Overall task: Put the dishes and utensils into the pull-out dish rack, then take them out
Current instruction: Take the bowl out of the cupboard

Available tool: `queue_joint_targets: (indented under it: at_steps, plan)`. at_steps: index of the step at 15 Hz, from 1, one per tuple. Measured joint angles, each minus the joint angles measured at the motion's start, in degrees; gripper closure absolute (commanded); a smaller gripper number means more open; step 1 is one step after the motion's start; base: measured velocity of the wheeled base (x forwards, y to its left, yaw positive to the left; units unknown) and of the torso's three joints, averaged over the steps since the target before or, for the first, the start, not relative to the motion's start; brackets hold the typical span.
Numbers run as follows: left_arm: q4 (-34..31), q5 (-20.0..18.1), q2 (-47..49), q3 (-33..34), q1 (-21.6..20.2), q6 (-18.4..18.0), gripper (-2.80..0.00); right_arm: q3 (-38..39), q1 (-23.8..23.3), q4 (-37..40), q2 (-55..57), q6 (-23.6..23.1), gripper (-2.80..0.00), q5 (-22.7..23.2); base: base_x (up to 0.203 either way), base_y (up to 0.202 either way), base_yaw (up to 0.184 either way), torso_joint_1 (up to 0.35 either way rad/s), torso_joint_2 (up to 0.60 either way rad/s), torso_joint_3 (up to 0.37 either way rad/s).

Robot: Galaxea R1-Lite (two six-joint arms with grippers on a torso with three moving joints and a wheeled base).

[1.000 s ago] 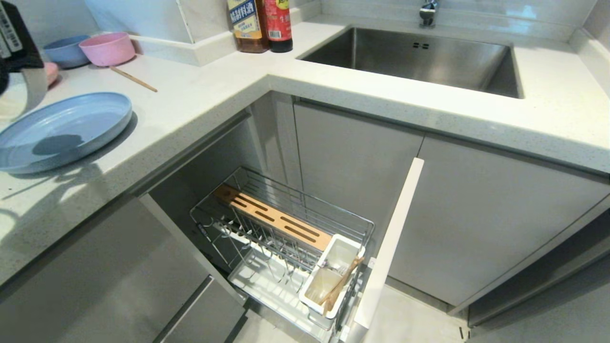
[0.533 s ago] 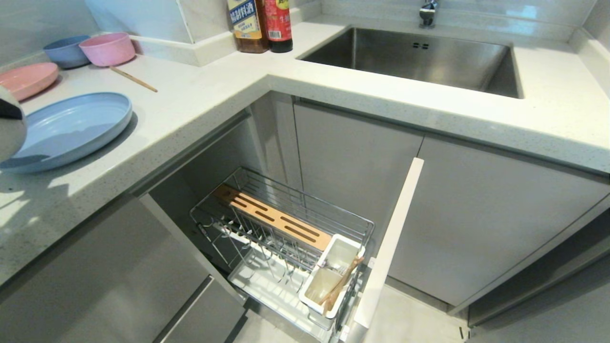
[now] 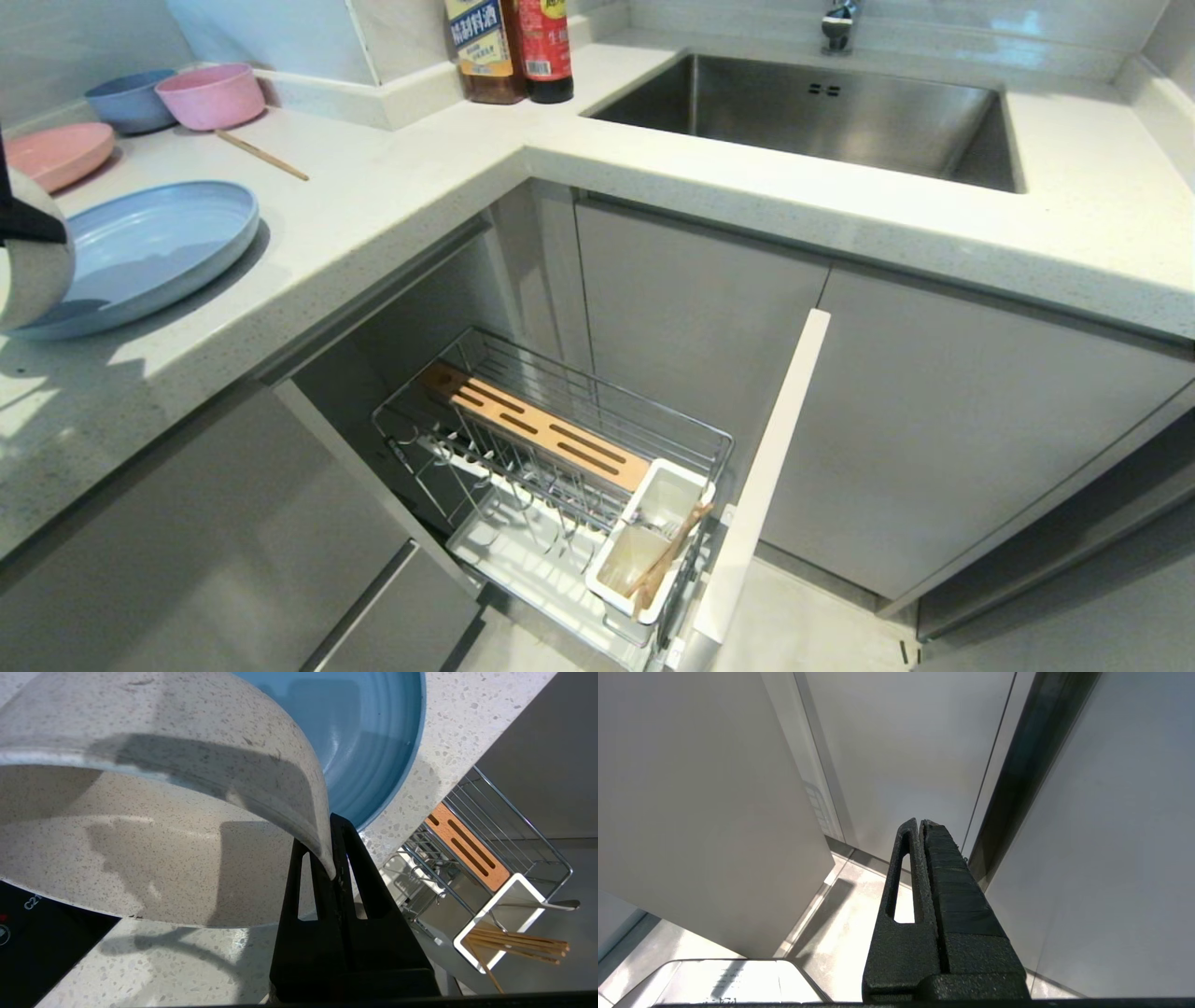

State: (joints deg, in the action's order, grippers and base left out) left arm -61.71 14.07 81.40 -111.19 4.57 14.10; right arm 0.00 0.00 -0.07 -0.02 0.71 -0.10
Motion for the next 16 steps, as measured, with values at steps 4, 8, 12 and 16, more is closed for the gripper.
queue_joint_targets:
  at_steps: [4, 8, 12, 16]
  plan:
    - [0.00, -1.21, 0.35, 0.05, 0.00, 0.02, 0.00, 0.00, 0.00, 0.00, 0.00, -0.01, 0.00, 0.00, 0.000, 0.000, 0.000, 0.000, 0.00, 0.000]
    - [0.07, -1.26, 0.50, 0.72, -0.02, 0.05, -2.80, 0.00, 0.00, 0.00, 0.00, 0.00, 0.00, 0.02, 0.000, 0.000, 0.000, 0.000, 0.00, 0.000]
    - [0.28, -1.09, 0.52, 0.78, -0.02, 0.11, -2.80, 0.00, 0.00, 0.00, 0.00, 0.00, 0.00, 0.00, 0.000, 0.000, 0.000, 0.000, 0.00, 0.000]
    - [0.53, -0.92, 0.51, 0.78, -0.02, 0.24, -2.80, 0.00, 0.00, 0.00, 0.00, 0.00, 0.00, 0.02, 0.000, 0.000, 0.000, 0.000, 0.00, 0.000]
